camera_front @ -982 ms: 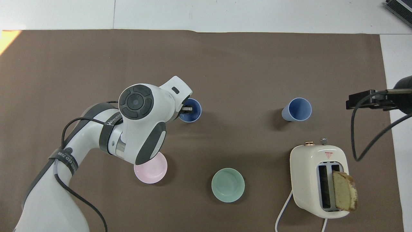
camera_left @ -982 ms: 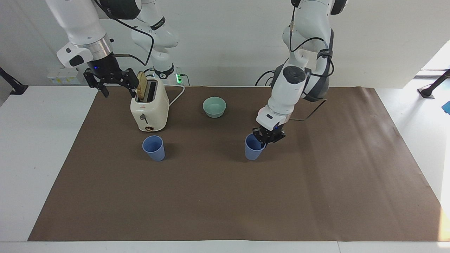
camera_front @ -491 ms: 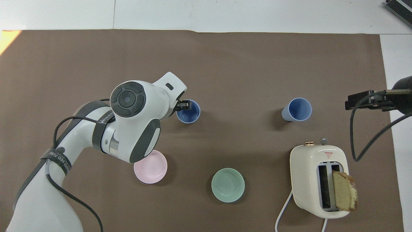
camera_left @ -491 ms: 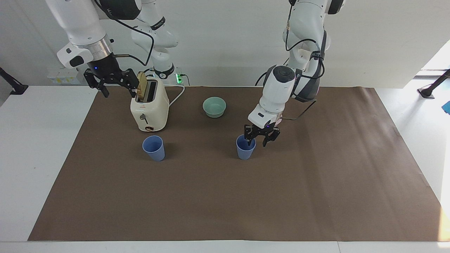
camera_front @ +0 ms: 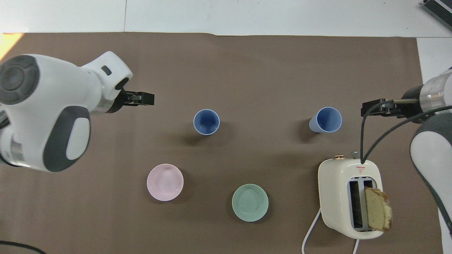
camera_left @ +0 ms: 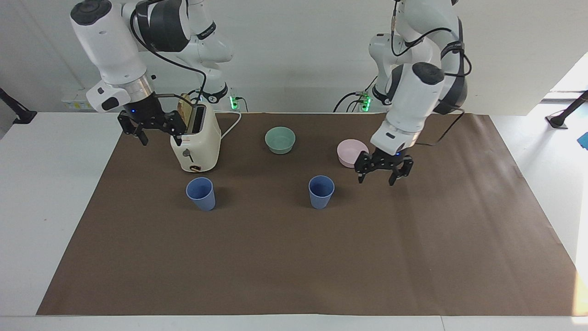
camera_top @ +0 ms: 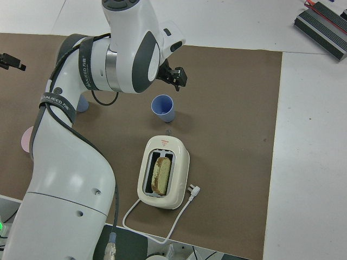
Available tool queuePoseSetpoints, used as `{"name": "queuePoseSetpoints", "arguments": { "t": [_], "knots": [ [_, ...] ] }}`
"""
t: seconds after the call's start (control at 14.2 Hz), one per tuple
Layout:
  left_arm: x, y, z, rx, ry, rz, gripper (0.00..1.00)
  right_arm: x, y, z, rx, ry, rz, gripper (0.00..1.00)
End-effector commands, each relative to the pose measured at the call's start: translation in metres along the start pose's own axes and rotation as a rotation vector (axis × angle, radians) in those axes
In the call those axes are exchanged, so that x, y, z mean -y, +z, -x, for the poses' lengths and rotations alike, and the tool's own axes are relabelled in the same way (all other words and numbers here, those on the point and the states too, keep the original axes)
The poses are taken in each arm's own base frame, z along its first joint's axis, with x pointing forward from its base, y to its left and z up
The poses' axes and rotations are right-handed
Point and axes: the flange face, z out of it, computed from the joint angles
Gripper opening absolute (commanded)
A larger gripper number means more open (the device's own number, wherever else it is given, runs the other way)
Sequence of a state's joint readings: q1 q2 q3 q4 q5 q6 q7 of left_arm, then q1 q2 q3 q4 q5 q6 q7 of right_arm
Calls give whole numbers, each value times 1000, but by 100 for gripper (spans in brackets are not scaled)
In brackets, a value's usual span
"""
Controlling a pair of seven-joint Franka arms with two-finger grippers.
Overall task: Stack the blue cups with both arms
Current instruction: 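Release the cup and withdraw the left gripper while the right gripper reaches, then grasp the other blue cup's rim with the right gripper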
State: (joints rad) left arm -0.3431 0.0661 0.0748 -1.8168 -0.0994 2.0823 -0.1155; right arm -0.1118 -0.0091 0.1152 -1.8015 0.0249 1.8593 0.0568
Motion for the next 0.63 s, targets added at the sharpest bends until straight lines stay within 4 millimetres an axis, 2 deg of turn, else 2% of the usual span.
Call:
{"name": "queuePoseSetpoints", "arguments": {
  "t": [0.0, 0.07, 0.21, 0.35, 0.56],
  "knots": [
    [47, -40, 3, 18, 34, -17, 100, -6, 40, -8, 19, -5, 6, 100],
    [66, -56, -1, 9, 32, -43, 100, -7, 55, -12, 25, -5, 5, 100],
    [91, -81, -2, 33, 29, -84, 100, -8, 82, -18, 22, -4, 1, 100],
    [122, -113, 1, 53, 14, -89, 100, -7, 101, -20, -3, -6, -2, 100],
    [143, -150, 5, 77, -17, -89, 100, -8, 127, -24, 12, -3, -6, 100]
  ]
}}
